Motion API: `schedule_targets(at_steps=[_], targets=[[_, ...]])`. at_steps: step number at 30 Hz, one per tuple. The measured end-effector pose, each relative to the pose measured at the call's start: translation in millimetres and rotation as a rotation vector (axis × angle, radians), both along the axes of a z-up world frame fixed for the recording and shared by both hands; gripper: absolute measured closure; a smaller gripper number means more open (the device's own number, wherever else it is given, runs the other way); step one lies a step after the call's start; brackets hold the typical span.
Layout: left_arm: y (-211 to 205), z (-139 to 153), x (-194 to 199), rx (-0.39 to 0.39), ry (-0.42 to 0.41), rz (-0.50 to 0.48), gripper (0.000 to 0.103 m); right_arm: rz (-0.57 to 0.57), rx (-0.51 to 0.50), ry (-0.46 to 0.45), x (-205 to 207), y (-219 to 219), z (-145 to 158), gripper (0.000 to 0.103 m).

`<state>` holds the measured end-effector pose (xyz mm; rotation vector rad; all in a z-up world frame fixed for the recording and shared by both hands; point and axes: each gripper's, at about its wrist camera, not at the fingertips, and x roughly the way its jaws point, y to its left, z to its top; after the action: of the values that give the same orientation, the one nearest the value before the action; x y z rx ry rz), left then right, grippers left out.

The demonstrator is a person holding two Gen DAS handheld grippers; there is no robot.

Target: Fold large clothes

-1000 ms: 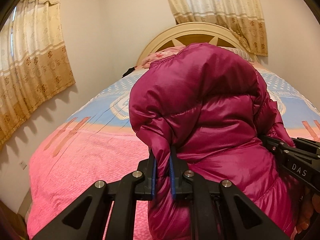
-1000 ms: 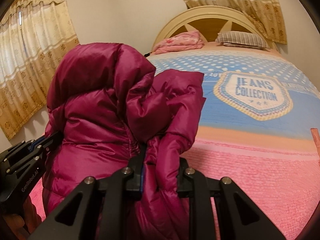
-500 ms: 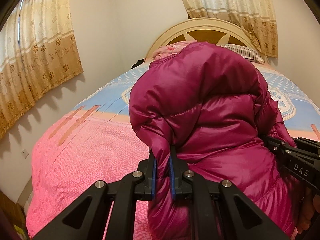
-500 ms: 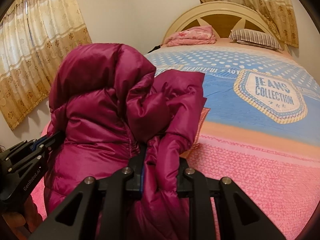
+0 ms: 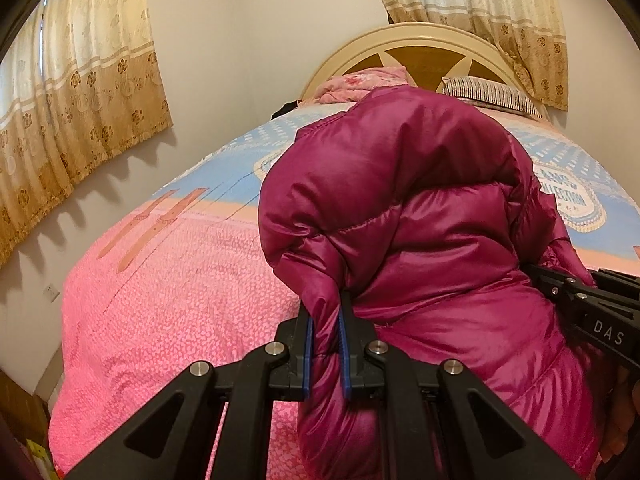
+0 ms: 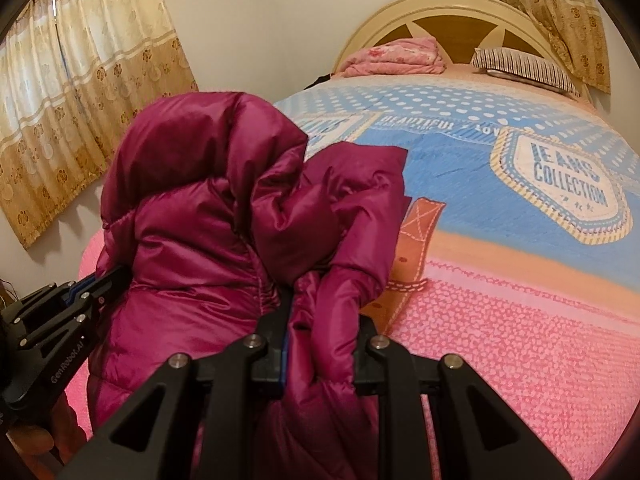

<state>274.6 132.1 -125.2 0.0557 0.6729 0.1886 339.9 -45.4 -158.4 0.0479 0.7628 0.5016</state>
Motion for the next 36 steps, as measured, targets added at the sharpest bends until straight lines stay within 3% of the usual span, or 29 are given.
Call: schedule_targets(at_steps=[27,33,36], targets=[[6.7,-36.9,19.8,0.0,0.058,0.01,0.092,-0.008,-0.017,0.065,17.5,9.6,-24.4,0.081],[5.4,-43.2,23.7,-0.002,0.066,0.023,0.083,-0.013,-0.025,0.076,21.3,9.4,-26.8,0.081],[5.0,-47.1,25.6,-0.009,0.073,0.038,0.072,-0.018,-0.027,0.081,23.3,11.5,-28.1,0.08]])
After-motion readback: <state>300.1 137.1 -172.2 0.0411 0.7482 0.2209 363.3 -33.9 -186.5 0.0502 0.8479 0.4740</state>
